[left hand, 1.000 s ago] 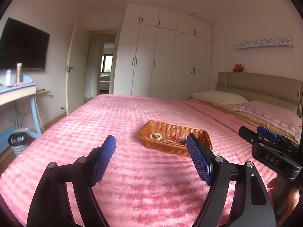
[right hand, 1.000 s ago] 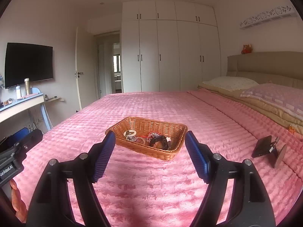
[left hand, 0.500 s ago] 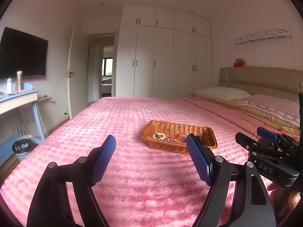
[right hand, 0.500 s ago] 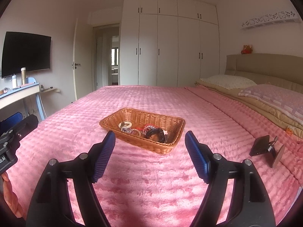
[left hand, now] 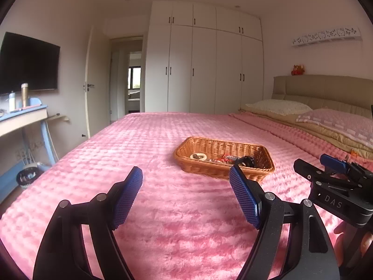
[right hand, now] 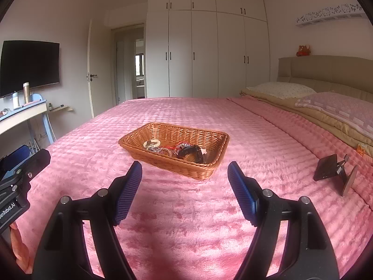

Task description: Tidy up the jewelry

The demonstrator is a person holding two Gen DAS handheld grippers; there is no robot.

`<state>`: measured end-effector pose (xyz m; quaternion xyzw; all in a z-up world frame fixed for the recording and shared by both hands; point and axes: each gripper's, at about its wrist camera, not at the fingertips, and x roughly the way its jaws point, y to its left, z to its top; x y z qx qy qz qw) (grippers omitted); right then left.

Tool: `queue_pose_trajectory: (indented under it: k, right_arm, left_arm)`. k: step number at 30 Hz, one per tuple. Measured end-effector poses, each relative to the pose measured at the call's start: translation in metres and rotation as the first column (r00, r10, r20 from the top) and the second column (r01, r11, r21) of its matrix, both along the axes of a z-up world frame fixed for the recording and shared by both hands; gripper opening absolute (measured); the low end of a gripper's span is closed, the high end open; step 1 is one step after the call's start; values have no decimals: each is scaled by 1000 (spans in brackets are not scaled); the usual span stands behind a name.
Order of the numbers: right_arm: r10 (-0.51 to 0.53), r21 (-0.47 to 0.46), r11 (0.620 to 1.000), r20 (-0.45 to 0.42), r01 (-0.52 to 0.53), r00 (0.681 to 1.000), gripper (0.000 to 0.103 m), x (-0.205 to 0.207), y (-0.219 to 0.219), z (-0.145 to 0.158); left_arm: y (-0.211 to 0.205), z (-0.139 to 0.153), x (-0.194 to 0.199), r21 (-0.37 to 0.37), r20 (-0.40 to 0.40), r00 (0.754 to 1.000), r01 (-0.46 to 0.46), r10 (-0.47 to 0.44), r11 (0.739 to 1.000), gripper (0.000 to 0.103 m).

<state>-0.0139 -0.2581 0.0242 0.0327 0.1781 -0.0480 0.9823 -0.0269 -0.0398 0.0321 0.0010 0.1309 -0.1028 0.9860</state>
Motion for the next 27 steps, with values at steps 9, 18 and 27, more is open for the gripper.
queue_pose_trajectory:
  k: [9,18,27]
  right_arm:
    - [-4,-3,1000,-1,4,1000,72,1,0,-3]
    - [-5,-5,1000,0,5,1000,72,1,0,-3]
    - [-2,-4,1000,5,2,1000,72,1,1,-6]
  left_arm:
    - [-2,-2,-1,1,3,1000,-13,13,1000,78]
    - [-2,-3,-1,-2,-7,1000,-8,8,1000,78]
    - [-3,-5,-1,5,11,1000,2,-2,1000,78]
